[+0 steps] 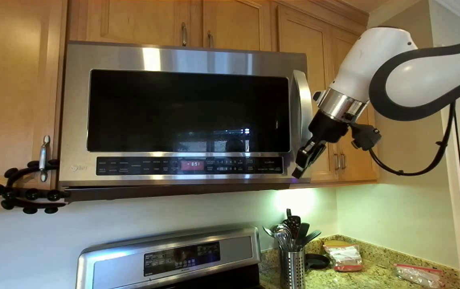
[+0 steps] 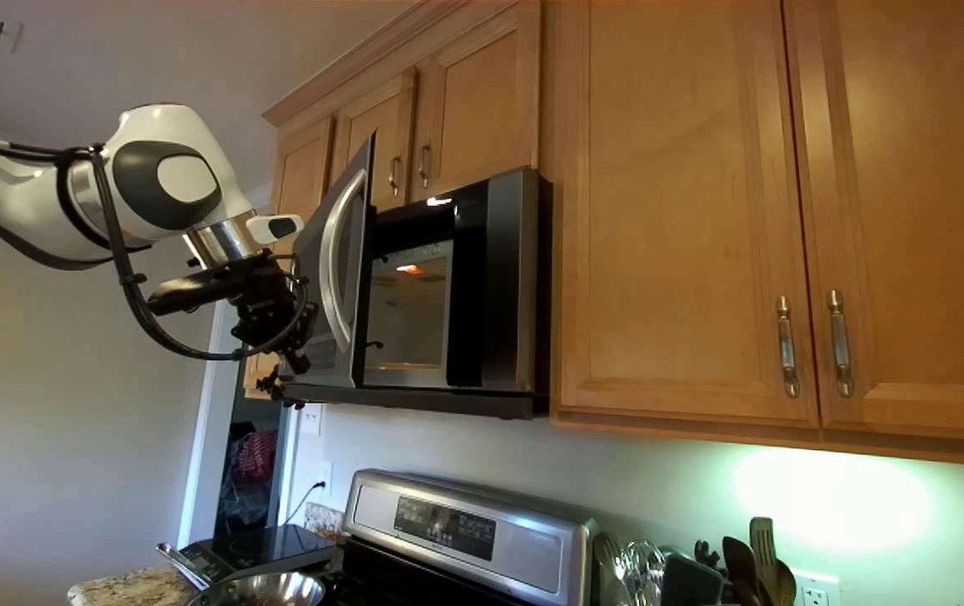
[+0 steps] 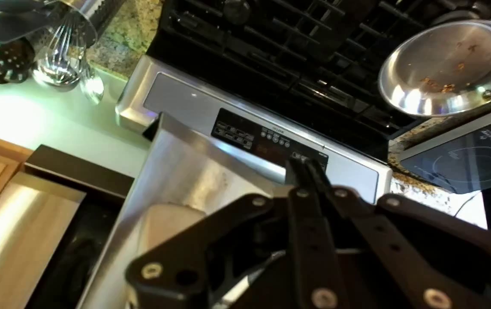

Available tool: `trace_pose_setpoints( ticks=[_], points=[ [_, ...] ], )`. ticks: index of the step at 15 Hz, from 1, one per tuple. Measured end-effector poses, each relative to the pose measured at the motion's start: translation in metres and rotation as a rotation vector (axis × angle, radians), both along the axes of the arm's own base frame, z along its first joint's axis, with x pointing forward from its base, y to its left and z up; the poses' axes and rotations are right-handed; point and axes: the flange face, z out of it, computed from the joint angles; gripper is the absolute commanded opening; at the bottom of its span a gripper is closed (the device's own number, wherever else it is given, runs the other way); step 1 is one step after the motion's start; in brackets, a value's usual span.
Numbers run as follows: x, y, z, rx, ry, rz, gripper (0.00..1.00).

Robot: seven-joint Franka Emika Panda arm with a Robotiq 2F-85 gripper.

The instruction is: Close the microwave door

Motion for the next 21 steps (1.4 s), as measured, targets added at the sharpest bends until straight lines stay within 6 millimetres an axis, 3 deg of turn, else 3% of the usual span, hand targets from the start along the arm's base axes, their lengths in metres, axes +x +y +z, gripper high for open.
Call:
trace_pose_setpoints(
  ticks=[7,16,18,21],
  points=[
    [0.062,-0.012,0.009,-0.129,-0.161,-0.185,0.04],
    [0.163,-0.066,-0.012,-0.178,-0.184,-0.296,0.04],
    [0.176,-0.065,-0.017,-0.153,-0.18,-0.305,0.04],
    [0.181,-0.045,-0.012,-0.125,-0.215,-0.322,0.04]
  ],
)
